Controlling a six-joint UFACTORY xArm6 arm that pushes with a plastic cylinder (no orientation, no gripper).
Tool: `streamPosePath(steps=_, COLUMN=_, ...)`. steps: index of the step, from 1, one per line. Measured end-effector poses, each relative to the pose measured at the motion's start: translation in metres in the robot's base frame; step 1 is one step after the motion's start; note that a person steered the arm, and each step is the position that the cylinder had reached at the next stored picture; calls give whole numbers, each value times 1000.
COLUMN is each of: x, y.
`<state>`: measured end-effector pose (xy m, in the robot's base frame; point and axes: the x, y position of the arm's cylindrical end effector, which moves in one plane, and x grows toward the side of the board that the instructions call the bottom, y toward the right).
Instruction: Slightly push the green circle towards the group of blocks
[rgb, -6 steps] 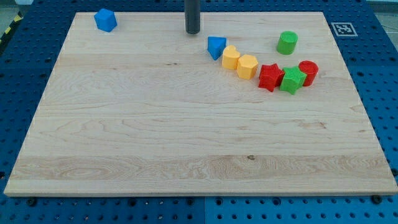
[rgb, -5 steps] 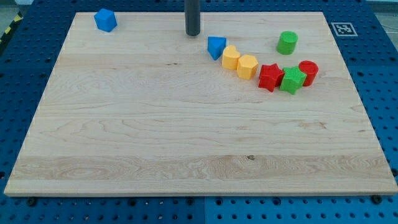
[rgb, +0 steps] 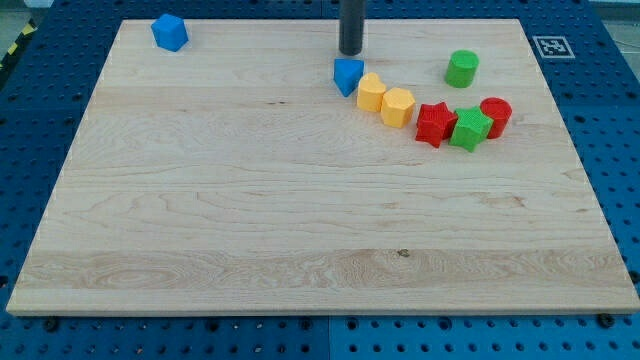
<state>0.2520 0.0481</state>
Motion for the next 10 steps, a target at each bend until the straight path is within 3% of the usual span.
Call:
streamPosePath(steps=2, x=-28, y=4)
streamPosePath(steps=4, x=-47, y=84)
streamPosePath(steps=6, x=3, y=157)
streamPosePath(steps=10, x=37, y=179)
